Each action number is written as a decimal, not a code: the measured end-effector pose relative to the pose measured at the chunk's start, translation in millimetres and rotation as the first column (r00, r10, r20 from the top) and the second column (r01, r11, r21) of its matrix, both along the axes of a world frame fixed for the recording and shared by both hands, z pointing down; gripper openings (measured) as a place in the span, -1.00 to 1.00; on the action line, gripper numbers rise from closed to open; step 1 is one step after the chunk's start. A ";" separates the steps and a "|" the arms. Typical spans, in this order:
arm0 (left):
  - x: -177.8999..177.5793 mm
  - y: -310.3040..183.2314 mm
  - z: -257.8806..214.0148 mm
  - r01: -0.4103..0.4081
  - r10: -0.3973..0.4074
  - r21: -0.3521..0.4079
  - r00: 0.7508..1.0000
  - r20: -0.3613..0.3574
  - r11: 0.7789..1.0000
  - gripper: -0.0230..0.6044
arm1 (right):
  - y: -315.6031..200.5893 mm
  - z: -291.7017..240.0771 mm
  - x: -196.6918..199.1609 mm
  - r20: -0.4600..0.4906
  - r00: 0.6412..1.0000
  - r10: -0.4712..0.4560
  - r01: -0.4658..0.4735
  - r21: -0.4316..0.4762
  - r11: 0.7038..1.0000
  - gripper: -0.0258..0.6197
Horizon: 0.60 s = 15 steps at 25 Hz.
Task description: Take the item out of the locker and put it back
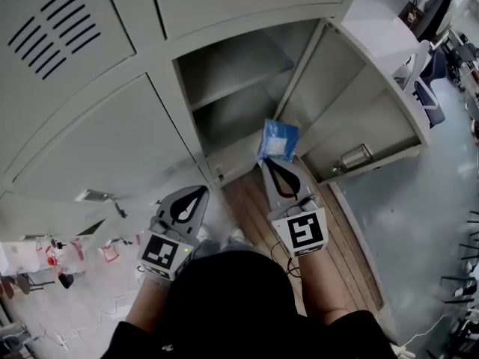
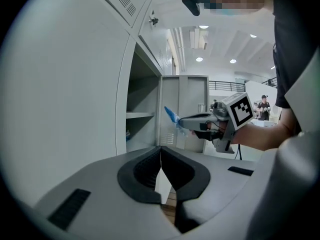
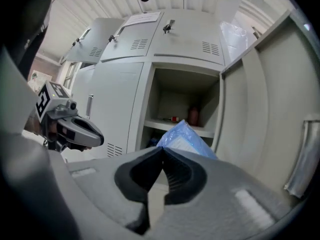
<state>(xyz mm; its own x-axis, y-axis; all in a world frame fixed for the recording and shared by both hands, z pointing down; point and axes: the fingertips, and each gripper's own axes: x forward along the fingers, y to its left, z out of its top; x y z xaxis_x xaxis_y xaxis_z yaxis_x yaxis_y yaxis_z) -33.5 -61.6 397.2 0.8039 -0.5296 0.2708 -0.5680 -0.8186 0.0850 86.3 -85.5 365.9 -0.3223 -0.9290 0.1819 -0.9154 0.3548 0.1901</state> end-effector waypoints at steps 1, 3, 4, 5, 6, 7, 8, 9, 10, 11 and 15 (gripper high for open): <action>0.1 -1.0 -1.4 -0.008 0.008 0.001 1.000 -0.004 1.000 -0.91 | 4.3 -4.9 1.7 0.010 1.000 0.009 -0.009 0.006 1.000 -0.92; 0.5 -2.4 -3.4 -0.022 0.022 0.002 1.000 -0.012 1.000 -0.91 | 12.8 -14.4 4.8 0.033 0.999 0.025 -0.025 0.019 0.999 -0.92; 0.8 -2.9 -4.2 -0.028 0.028 0.002 0.999 -0.015 1.000 -0.91 | 17.0 -18.3 6.4 0.040 0.999 0.031 -0.032 0.027 0.999 -0.92; 1.2 -3.1 -4.9 -0.034 0.034 0.001 0.999 -0.018 0.999 -0.91 | 21.1 -21.6 8.4 0.044 0.998 0.038 -0.039 0.035 0.999 -0.92; 1.9 -3.3 -5.5 -0.040 0.040 0.000 0.999 -0.021 0.999 -0.91 | 25.3 -24.4 10.9 0.045 0.998 0.045 -0.047 0.044 0.998 -0.92; 2.6 -3.5 -5.8 -0.049 0.049 0.003 0.999 -0.024 0.999 -0.91 | 29.6 -27.2 13.5 0.045 0.998 0.054 -0.057 0.055 0.997 -0.92; 3.1 -3.9 -5.6 -0.061 0.061 0.014 0.998 -0.026 0.998 -0.91 | 33.7 -30.8 15.6 0.051 0.997 0.063 -0.066 0.063 0.996 -0.92; 3.1 -4.8 -4.5 -0.076 0.078 0.040 0.997 -0.027 0.996 -0.91 | 37.7 -35.1 17.2 0.060 0.996 0.071 -0.075 0.071 0.995 -0.92; 2.6 -6.0 -3.0 -0.092 0.094 0.072 0.995 -0.028 0.993 -0.91 | 41.6 -39.2 18.9 0.068 0.995 0.078 -0.083 0.079 0.993 -0.92; 2.2 -7.1 -2.1 -0.104 0.108 0.097 0.994 -0.029 0.990 -0.91 | 45.3 -43.1 20.7 0.075 0.994 0.084 -0.091 0.088 0.992 -0.92; 3.4 -8.8 -3.4 -0.123 0.127 0.100 0.991 -0.033 0.987 -0.91 | 57.1 -55.7 27.4 0.094 0.989 0.112 -0.122 0.111 0.986 -0.92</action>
<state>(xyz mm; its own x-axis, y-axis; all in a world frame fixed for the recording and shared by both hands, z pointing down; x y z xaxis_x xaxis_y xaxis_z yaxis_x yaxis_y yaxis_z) -30.1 -70.5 393.7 0.8744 -0.4466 0.1897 -0.4584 -0.8885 0.0215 113.7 -28.4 310.1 -0.2201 -0.9744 0.0464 -0.9641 0.2245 0.1415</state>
